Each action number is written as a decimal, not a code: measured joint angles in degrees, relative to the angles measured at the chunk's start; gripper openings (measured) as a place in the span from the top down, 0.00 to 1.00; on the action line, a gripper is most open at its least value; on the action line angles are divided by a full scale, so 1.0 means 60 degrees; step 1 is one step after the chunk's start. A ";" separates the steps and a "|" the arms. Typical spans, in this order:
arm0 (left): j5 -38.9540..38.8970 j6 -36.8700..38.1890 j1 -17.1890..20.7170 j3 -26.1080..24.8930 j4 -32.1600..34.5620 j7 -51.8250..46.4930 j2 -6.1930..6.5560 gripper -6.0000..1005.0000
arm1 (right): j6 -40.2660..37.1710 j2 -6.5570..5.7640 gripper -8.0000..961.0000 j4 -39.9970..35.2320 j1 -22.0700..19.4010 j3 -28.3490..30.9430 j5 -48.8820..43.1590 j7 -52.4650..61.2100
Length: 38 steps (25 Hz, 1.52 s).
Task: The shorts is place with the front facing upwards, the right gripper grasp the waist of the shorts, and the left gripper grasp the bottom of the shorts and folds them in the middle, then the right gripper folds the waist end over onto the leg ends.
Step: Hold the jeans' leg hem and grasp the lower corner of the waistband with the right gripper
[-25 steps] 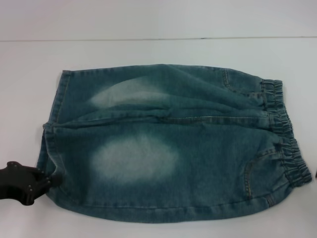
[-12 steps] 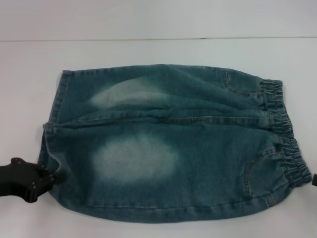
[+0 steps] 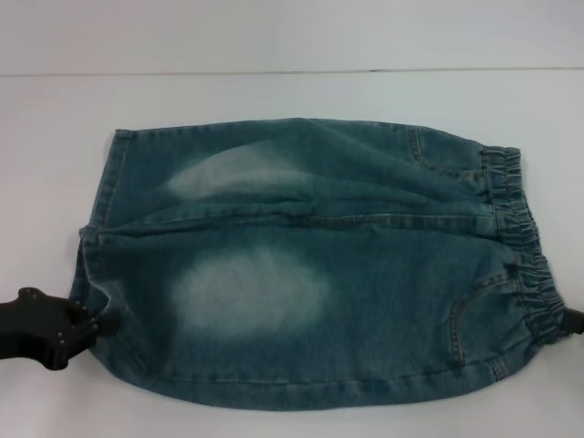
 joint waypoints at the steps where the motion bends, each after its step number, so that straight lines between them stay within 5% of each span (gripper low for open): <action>1: -0.0001 -0.0014 0.0011 0.0000 -0.0002 -0.0001 0.0001 0.95 | 0.0081 0.0000 0.05 0.0000 0.0026 0.0002 -0.0009 0.0016; 38: -0.0007 -0.0077 -0.0035 0.0117 -0.0008 -0.0043 -0.0012 0.95 | 0.0020 0.0079 0.05 0.0113 0.0754 -0.0001 -0.0736 0.0132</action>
